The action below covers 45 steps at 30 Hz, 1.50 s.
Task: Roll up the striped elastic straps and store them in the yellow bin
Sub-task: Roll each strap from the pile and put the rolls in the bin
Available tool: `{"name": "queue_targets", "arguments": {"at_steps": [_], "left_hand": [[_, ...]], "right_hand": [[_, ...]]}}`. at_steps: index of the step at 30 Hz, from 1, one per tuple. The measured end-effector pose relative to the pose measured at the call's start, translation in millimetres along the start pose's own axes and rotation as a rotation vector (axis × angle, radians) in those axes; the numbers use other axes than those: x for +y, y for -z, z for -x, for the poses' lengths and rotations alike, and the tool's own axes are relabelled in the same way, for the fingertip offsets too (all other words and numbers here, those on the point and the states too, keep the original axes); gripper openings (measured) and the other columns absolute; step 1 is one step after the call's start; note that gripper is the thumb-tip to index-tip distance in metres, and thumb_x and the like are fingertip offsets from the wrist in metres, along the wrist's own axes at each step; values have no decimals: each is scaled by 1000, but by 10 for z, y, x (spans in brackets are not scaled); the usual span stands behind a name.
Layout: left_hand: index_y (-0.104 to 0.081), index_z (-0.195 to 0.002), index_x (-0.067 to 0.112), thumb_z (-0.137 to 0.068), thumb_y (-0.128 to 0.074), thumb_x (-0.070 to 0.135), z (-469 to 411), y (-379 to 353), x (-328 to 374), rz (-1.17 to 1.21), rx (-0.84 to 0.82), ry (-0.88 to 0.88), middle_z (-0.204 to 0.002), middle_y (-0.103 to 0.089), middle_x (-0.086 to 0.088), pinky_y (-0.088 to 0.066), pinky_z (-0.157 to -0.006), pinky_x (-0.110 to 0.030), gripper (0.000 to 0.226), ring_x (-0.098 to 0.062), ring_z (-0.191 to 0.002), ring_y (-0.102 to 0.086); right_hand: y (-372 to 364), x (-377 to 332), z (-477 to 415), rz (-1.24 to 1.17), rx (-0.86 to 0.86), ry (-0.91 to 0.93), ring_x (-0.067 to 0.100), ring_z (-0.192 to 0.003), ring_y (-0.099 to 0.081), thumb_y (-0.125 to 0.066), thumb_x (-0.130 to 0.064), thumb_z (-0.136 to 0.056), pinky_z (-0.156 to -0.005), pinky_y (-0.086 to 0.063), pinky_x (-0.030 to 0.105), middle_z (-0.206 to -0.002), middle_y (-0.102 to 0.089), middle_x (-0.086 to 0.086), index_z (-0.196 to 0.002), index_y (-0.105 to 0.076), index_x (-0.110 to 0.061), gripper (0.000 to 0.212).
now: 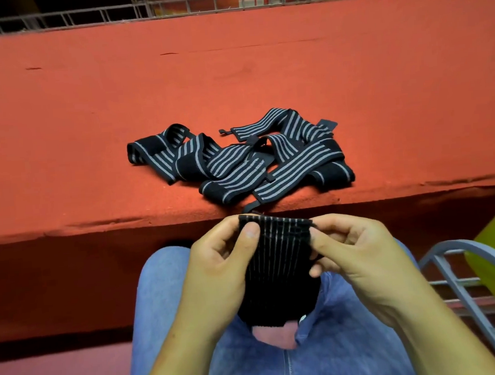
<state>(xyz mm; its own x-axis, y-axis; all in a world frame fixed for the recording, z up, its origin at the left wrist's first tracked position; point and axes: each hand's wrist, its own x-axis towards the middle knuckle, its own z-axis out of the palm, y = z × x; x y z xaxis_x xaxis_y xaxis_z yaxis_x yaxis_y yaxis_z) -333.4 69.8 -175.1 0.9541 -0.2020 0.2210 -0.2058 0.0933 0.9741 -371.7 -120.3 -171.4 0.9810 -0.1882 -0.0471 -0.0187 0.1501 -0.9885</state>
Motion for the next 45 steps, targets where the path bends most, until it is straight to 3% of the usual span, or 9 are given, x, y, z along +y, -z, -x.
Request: {"name": "queue_targets", "arguments": {"at_steps": [2, 4, 13, 18, 27, 33, 37, 41, 45], "left_hand": [[-76, -95, 15, -101, -60, 30, -2, -1, 1, -9, -9, 8, -84, -73, 5, -49, -73, -17, 23, -3, -79, -63], [-77, -98, 16, -100, -59, 28, -9, 8, -1, -57, -20, -12, -94, -75, 0, -51, -81, -20, 22, -7, -89, -68], [-80, -100, 16, -98, -65, 15, -2, -1, 24, -87, 68, -43, -103, -79, 1, -54, -91, -25, 15, -13, -102, -73], [-79, -100, 26, -93, -69, 0, 22, -48, 107, -37, 105, -52, -102, -80, 10, -52, -87, -13, 29, -3, -102, -74], [-73, -117, 34, -91, -61, 30, 41, -51, 105, 4, 82, -20, -121, -76, 12, -49, -107, -29, 29, -6, -121, -67], [-74, -117, 32, -96, -60, 21, 33, -59, 103, 37, 91, -22, -121, -76, 7, -47, -106, -32, 28, -10, -121, -67], [-77, -112, 35, -99, -62, 8, 31, -64, 116, 30, 126, -22, -115, -78, 8, -50, -98, -21, 34, -7, -115, -70], [-79, -112, 38, -97, -64, 4, 44, -73, 114, 41, 138, -14, -114, -78, 5, -53, -96, -21, 40, -10, -112, -71], [-73, -121, 30, -93, -69, 1, 41, -67, 118, 39, 137, 26, -111, -77, 17, -50, -89, -10, 40, 6, -105, -68]], "right_hand": [[-1, -15, 3, -8, 10, 24, 19, -70, -68, -76, -27, -75, -56, -56, 25, -80, -77, 15, -92, -84, -10, 25], [-11, -42, 5, -10, 12, 39, 19, -73, -71, -75, -25, -80, -59, -58, 25, -85, -79, 16, -93, -85, -12, 21], [-47, -97, 31, -61, 12, 42, 22, -81, -72, -72, -25, -81, -65, -60, 27, -97, -79, 22, -97, -84, -7, 27], [-59, -117, 36, -115, -2, 32, 20, -83, -74, -70, -24, -81, -68, -60, 26, -100, -81, 18, -97, -84, -7, 28], [-84, -155, 55, -196, -42, -11, 19, -95, -78, -65, -18, -84, -74, -60, 23, -105, -81, 16, -97, -85, -8, 25], [-108, -167, 64, -257, -70, -43, 20, -102, -78, -64, -17, -86, -82, -62, 25, -109, -81, 17, -99, -85, -7, 27], [-121, -179, 84, -278, -123, -42, 25, -114, -75, -62, -25, -91, -93, -61, 28, -116, -79, 18, -110, -81, -1, 36], [-163, -130, 82, -168, -54, -4, 20, -99, -79, -75, -26, -79, -84, -61, 23, -105, -82, 14, -102, -84, -8, 30], [-154, -85, 69, -36, 19, 78, 22, -93, -80, -76, -24, -80, -83, -62, 26, -97, -83, 11, -101, -83, -9, 26]]}}
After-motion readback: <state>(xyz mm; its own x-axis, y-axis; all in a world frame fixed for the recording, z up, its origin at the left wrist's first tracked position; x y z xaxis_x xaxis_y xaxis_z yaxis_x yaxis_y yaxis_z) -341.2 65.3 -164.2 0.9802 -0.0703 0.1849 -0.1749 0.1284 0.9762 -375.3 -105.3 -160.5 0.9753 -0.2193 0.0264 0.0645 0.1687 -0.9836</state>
